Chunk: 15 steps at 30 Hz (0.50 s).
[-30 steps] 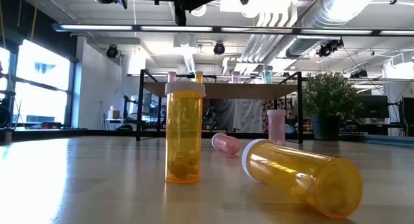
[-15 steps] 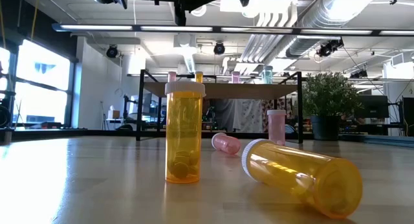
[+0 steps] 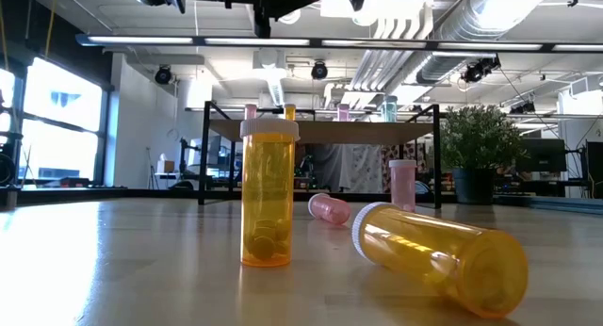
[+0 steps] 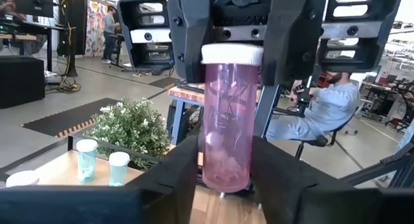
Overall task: Pick and place medicine bottles onto shelf by color
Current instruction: Put the top purple pill bottle on the shelf aligned with the other purple pill bottle
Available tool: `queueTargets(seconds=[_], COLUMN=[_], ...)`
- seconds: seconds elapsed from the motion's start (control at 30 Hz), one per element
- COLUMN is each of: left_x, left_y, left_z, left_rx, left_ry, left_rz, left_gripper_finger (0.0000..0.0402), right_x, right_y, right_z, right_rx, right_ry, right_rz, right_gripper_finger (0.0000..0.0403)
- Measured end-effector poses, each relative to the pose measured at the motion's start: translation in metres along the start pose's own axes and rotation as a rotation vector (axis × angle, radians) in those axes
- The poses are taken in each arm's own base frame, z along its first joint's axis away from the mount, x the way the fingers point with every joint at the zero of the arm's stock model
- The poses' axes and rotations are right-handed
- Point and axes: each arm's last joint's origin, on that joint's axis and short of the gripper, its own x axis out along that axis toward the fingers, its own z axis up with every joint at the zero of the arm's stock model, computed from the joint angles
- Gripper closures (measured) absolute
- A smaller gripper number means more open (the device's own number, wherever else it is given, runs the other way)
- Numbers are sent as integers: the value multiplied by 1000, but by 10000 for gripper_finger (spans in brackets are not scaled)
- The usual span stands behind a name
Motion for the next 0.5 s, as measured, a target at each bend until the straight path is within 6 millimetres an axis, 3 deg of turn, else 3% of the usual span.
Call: queueTargets(seconds=[0.33, 0.5], left_x=[-13, -26], left_y=[10, 19], left_z=[13, 28], left_rx=[4, 7], left_ry=[33, 22], left_rz=[25, 64], left_gripper_finger=[179, 171], right_x=[-12, -36], right_y=[-13, -22], right_z=[7, 34], right_rx=[-62, -126], right_ry=[-38, -140], right_rz=[-114, -272], right_gripper_finger=[294, 295])
